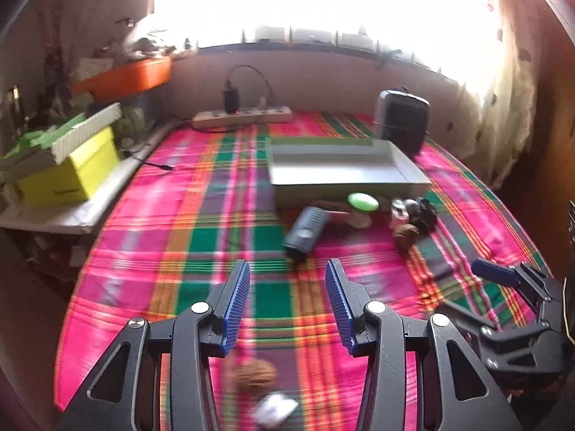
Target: Organize objects
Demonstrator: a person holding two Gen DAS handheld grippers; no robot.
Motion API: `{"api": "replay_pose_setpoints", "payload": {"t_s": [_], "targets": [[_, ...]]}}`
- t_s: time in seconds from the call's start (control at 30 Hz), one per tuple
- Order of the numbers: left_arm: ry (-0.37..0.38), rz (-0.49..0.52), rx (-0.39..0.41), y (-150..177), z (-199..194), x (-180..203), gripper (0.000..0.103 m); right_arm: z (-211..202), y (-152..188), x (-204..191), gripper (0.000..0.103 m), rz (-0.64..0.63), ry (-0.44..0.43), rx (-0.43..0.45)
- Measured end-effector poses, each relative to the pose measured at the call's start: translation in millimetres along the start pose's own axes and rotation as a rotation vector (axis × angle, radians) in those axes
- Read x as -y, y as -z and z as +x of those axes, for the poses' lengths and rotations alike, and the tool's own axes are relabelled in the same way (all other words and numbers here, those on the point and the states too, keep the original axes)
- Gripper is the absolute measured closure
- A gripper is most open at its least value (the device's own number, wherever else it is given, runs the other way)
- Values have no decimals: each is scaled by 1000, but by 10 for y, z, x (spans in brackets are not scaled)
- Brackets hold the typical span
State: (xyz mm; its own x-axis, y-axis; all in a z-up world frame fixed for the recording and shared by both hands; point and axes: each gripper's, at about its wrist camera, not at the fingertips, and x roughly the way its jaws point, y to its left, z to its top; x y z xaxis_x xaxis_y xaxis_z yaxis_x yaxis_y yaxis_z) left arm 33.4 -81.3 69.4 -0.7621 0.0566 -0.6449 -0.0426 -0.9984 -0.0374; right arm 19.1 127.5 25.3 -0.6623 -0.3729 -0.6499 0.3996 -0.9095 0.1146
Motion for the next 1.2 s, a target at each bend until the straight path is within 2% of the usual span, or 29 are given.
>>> {"api": "replay_pose_setpoints", "payload": {"t_s": [0.17, 0.5, 0.73, 0.87, 1.2], "targets": [[-18, -57, -9, 49, -64, -307, 61, 33, -4, -321, 19, -77, -117, -6], [-42, -139, -33, 257, -100, -568, 61, 138, 42, -977, 25, -208, -326, -44], [-37, -167, -53, 361, -71, -681, 61, 260, 163, -1242, 35, -260, -347, -93], [-34, -174, -51, 380, -79, -714, 61, 308, 200, -1323, 37, -272, -355, -111], [0, -186, -64, 436, -38, -757, 61, 414, 253, -1449, 56, -291, -330, -138]]}}
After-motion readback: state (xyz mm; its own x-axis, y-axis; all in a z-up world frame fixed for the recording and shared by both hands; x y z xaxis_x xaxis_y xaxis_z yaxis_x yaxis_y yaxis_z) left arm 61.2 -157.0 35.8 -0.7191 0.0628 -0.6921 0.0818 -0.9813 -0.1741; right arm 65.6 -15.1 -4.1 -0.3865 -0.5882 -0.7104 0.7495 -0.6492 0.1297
